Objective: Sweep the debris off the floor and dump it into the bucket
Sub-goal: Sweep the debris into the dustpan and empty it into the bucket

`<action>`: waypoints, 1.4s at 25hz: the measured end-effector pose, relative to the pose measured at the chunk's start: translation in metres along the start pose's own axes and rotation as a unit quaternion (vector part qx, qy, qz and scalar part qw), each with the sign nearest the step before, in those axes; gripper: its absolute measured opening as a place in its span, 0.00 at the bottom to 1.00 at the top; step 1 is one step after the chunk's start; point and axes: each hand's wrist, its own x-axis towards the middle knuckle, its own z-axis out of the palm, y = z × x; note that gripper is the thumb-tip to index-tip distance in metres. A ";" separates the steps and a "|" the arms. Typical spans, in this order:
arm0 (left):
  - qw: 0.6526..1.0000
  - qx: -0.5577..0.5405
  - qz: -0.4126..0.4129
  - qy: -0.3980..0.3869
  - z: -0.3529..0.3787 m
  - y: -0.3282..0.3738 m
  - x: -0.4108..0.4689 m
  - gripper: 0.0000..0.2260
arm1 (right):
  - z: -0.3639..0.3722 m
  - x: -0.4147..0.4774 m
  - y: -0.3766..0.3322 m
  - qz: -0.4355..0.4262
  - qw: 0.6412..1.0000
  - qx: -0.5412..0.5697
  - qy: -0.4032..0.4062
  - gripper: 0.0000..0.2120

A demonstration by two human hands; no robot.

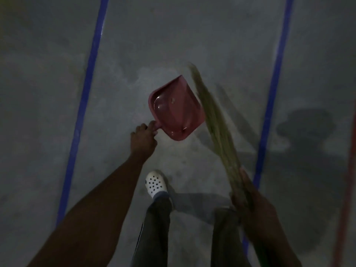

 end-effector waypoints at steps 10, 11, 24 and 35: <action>0.986 -0.088 0.137 -0.030 -0.089 0.359 -0.230 0.25 | -0.281 -0.196 0.151 0.073 0.980 0.088 0.164 0.37; 0.983 -0.086 0.156 -0.042 -0.088 0.395 -0.255 0.25 | -0.302 -0.217 0.170 0.078 0.974 0.105 0.186 0.37; 0.909 0.009 0.391 -0.140 -0.040 0.746 -0.521 0.20 | -0.423 -0.398 0.379 0.160 0.823 0.371 0.400 0.32; 0.831 0.179 0.446 -0.281 0.147 1.074 -0.635 0.19 | -0.526 -0.385 0.629 0.308 0.690 0.522 0.396 0.33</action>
